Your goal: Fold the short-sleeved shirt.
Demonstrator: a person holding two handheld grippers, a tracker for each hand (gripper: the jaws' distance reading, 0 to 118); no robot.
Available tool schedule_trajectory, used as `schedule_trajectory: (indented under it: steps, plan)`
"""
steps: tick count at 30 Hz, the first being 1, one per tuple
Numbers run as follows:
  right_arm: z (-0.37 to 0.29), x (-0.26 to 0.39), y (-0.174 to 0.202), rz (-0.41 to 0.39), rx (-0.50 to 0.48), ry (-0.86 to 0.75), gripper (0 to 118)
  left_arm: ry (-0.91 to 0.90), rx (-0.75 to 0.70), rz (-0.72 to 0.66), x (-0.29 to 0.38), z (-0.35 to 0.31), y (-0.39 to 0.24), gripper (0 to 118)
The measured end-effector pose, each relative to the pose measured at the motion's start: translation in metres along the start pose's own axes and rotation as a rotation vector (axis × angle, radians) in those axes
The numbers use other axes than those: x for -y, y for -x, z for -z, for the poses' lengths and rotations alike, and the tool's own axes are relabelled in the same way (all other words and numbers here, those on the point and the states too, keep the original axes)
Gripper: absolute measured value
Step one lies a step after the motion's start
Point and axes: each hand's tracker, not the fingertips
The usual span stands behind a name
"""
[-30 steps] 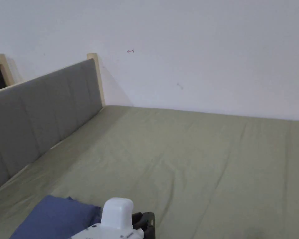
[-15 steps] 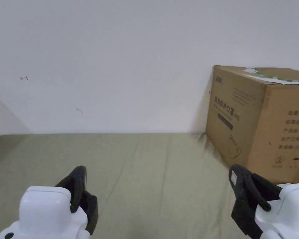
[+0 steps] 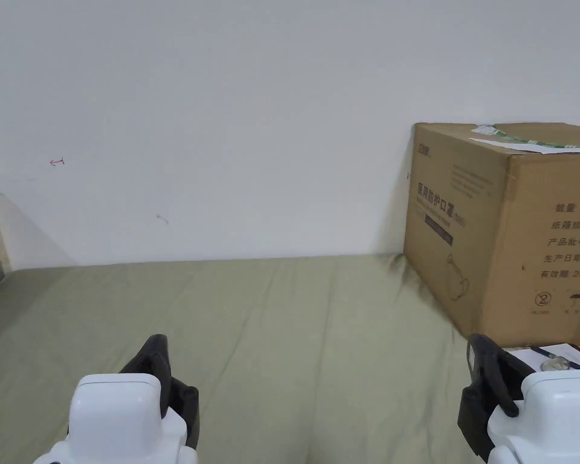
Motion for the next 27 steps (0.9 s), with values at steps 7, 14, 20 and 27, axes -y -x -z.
schedule_trajectory:
  steps: [7, 14, 20, 27]
  plan:
    - [0.003, -0.010, -0.006, 0.034, -0.004, 0.041, 9, 0.006, 0.048, -0.030, 0.001, 0.002, 0.007, 16]
    - [0.008, -0.008, -0.006, 0.030, 0.027, 0.042, 118, 0.013, 0.090, -0.039, 0.004, 0.003, 0.010, 118]
    - [0.009, -0.004, -0.001, 0.013, 0.041, 0.061, 118, 0.037, 0.075, -0.030, 0.008, 0.008, 0.014, 118]
    - [0.010, 0.000, 0.007, -0.001, 0.017, 0.074, 118, 0.051, 0.072, -0.061, 0.010, 0.012, 0.022, 118]
